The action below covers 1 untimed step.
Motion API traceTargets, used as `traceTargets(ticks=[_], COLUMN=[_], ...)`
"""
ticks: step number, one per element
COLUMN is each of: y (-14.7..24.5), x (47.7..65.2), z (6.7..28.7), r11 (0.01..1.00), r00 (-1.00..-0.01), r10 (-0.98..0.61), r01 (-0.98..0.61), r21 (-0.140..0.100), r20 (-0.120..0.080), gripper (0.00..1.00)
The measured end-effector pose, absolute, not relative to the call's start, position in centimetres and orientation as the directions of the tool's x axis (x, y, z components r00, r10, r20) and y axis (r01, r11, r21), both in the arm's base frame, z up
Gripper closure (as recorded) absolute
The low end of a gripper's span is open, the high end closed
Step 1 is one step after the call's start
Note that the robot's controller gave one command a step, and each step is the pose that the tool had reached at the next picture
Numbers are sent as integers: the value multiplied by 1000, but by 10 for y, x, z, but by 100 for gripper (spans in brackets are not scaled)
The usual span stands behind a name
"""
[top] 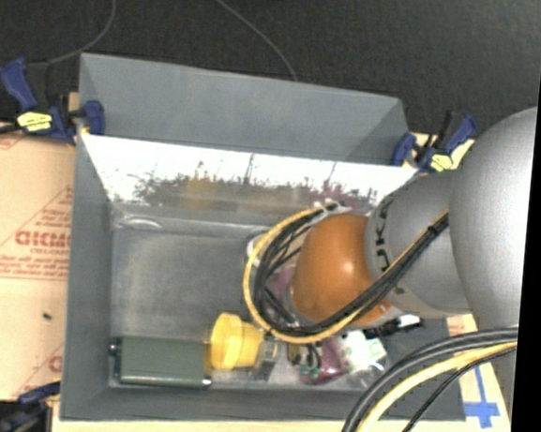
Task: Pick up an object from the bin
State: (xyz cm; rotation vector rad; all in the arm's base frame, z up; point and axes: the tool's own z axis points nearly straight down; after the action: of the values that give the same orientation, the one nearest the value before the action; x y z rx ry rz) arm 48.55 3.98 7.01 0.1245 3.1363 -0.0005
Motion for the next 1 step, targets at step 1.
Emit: traceTargets(ticks=[1], y=[40], x=[485], z=[70], r11=[997], r00=[-997], r10=[79], r01=[79], r21=[0], r20=[-3], gripper=[100])
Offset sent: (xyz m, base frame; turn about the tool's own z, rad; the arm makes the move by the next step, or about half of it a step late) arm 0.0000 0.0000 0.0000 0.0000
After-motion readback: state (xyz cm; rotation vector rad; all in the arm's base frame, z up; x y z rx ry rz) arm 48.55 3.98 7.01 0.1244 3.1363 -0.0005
